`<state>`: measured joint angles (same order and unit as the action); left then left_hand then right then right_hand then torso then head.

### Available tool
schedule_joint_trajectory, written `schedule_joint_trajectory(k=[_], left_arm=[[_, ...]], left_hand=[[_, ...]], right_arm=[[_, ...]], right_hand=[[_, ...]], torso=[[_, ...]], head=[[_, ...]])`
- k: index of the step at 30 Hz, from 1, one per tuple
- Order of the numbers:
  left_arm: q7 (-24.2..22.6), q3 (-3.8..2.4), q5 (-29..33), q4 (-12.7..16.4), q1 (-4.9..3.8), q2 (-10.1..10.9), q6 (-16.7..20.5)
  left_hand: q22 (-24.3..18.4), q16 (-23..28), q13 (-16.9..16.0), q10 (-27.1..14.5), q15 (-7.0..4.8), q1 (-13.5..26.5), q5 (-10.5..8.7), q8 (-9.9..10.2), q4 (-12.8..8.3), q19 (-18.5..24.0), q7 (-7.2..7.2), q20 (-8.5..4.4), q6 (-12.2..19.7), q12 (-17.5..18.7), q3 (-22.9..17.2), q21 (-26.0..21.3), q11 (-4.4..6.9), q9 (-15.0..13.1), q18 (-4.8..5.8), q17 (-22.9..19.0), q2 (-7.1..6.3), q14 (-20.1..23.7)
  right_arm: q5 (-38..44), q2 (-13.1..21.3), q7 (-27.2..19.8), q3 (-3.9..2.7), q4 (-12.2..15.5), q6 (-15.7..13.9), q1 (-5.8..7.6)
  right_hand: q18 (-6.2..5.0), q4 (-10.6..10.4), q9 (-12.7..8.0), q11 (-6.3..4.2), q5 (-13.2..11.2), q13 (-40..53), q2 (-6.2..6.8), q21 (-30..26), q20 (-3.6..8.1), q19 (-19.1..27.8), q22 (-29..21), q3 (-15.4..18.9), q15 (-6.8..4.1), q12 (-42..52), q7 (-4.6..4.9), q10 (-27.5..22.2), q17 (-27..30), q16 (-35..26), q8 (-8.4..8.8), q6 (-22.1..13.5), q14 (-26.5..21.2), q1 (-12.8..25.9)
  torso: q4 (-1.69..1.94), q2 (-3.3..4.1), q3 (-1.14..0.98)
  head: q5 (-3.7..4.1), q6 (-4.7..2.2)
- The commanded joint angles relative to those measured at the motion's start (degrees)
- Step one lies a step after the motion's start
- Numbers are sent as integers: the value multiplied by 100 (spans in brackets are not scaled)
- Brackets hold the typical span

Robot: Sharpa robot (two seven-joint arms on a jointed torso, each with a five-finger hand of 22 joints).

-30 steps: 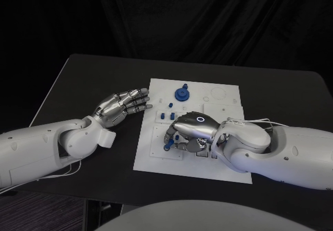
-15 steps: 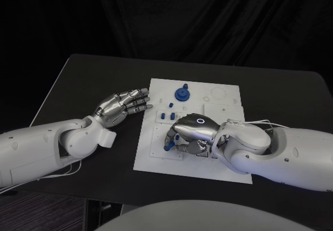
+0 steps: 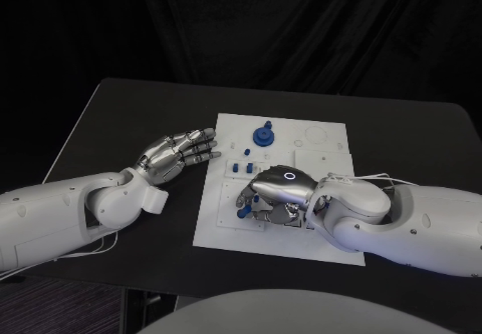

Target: Assemble the parts on the task board

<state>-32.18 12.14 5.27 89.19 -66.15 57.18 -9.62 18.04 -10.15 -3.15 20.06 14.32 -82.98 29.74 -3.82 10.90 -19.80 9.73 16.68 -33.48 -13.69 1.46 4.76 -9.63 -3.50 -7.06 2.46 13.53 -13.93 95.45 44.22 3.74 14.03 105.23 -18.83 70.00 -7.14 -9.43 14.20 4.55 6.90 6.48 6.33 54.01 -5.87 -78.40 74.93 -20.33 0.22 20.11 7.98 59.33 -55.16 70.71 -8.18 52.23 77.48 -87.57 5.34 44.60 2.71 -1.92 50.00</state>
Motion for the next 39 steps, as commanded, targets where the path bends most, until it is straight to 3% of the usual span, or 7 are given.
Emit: schedule_joint_trajectory(k=[1,15,19,22,31,35,39], left_arm=[[-39,-5,24,5,10,-11,-80],[1,-5,24,-3,13,-21,-90],[8,-5,24,-2,14,-25,-90],[10,-5,24,4,14,-23,-89],[10,-5,24,40,15,33,-51],[6,-5,24,52,15,52,-38],[0,-5,24,74,15,64,-19]], left_hand=[[-5,-11,-1,3,3,48,19,-23,-4,5,116,-2,23,-8,-29,-22,-35,-1,99,0,21,31],[-9,-15,0,-2,4,53,19,-21,-1,9,120,-2,31,-7,-41,-24,-39,0,99,1,21,32],[-11,-16,-1,2,5,53,20,-21,-2,10,120,-2,33,-10,-44,-25,-40,0,100,1,21,31],[-11,-16,-1,2,5,53,20,-21,-2,10,120,-2,33,-10,-44,-25,-40,0,100,1,21,31],[-9,-21,-2,8,6,52,25,-23,-6,8,121,-1,20,-15,-53,-25,-42,-1,100,2,18,28],[-8,-25,-3,11,6,51,32,-24,-12,4,123,-1,20,-18,-59,-24,-46,-2,100,3,7,26],[-6,-29,-4,20,6,50,36,-25,-17,0,125,-1,15,-25,-61,-24,-48,-2,100,4,-3,23]], right_arm=[[39,-25,-5,6,2,81,-36],[39,-116,-96,7,-53,47,-74],[-13,-122,-103,7,-61,43,-78],[-80,-85,-120,6,-46,-78,-78],[-166,547,-115,-23,398,-900,11],[-453,1008,-102,-34,687,-1111,231],[-923,1553,-112,-27,969,-1221,430]], right_hand=[[61,-47,-20,39,-32,-10,48,-45,-27,35,625,36,28,-10,-1,-72,20,-29,51,-81,-34,142],[35,-240,-32,115,-357,103,89,-196,-99,115,590,265,98,25,-37,-359,104,-92,109,-140,-125,422],[5,-355,-171,274,-404,131,139,-520,-207,277,517,566,219,-77,-111,-1088,326,-236,398,-663,-319,617],[-41,-402,-245,342,-402,146,155,-796,-260,423,457,706,295,-87,-122,-1452,528,-355,445,-876,-498,615],[-63,-449,-314,390,-367,236,156,-838,-326,460,457,791,339,132,-108,-1753,545,-306,415,-956,-565,423],[-69,-462,-327,385,-327,266,149,-836,-332,458,458,788,334,221,-135,-1802,559,-298,396,-945,-578,351],[-122,-460,-337,359,-194,398,42,-1131,-332,577,381,755,317,597,-82,-1688,844,-463,308,-808,-747,219]], torso=[[-1,-5,3],[4,-1,3],[7,3,3],[4,0,2],[3,1,4],[-1,3,4],[-6,-1,7]], head=[[-4,0],[22,0],[38,0],[41,0],[68,0],[134,0],[225,0]])
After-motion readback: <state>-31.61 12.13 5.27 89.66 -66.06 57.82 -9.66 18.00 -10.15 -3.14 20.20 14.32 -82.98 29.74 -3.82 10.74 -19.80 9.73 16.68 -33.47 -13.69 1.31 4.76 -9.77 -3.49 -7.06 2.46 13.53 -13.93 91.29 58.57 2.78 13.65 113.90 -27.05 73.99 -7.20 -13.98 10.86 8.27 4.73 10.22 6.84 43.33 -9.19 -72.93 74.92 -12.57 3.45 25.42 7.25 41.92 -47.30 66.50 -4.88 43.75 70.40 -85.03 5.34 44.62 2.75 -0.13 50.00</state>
